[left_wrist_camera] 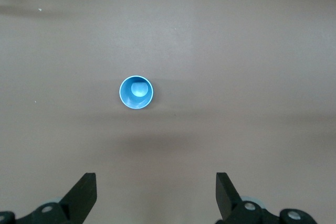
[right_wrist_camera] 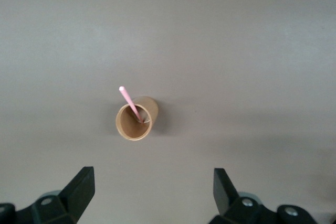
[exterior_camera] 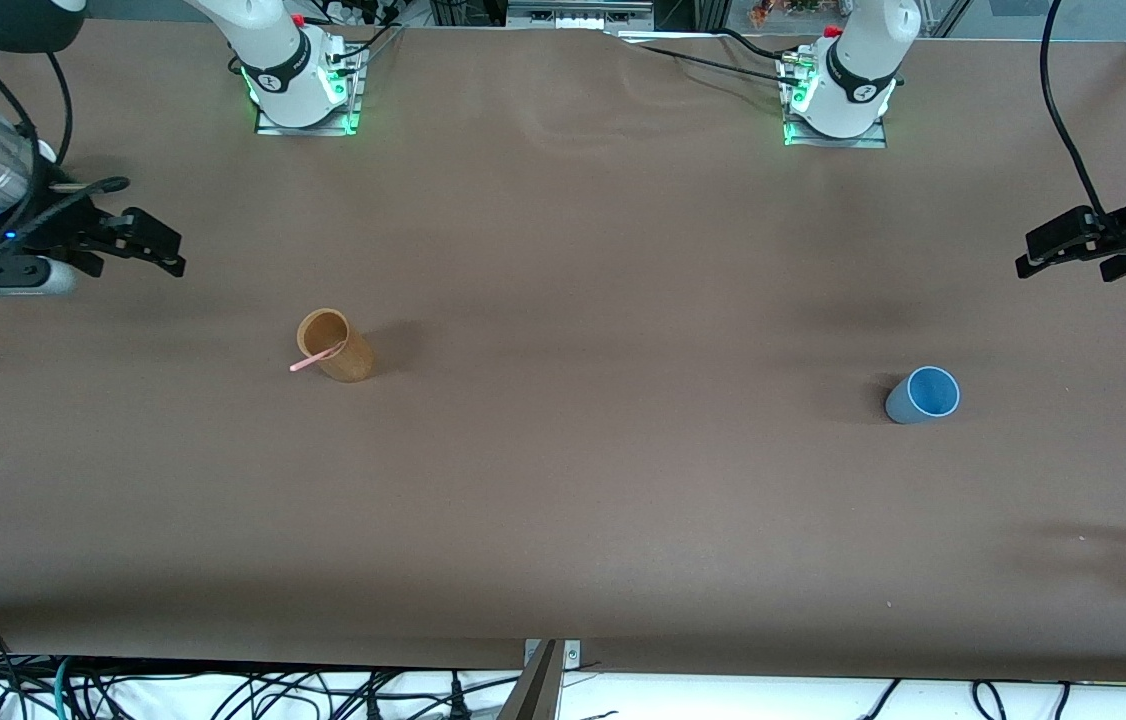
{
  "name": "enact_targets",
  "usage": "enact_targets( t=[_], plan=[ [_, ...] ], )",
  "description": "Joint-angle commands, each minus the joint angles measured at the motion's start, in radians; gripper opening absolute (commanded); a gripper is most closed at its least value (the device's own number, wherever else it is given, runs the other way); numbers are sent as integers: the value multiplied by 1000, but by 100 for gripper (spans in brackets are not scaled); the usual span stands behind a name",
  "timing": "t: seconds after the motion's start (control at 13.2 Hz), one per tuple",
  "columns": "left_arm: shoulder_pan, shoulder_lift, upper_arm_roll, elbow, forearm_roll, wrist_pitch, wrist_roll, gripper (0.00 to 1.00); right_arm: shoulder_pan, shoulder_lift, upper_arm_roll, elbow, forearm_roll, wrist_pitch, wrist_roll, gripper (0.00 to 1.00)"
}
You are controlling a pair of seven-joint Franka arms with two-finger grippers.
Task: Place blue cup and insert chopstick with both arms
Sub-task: 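Move the right gripper toward the tan cup with the pink chopstick, then grasp the pink chopstick with the right gripper while the left gripper reaches the blue cup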
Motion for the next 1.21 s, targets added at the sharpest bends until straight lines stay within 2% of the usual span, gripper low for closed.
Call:
enact_targets(
  t=[0.0,0.38,0.61,0.83,1.14],
  plan=[
    [3,-1,-3,2,-1,4,20,100,-4,-19,12,-16,14,-7,-11,100],
    [-4,1,-3,2,-1,4,20,100,1,8,12,-18,17,19,21,100],
    [-4,1,-3,2,-3,2,20,100,2,59,16,-35,18,97,18,100],
    [2,4,-3,2,-9,2,29,100,10,71,33,-169,18,300,24,100],
    [-3,28,-2,2,-9,4,20,100,16,143,78,-246,18,433,35,100]
  ],
)
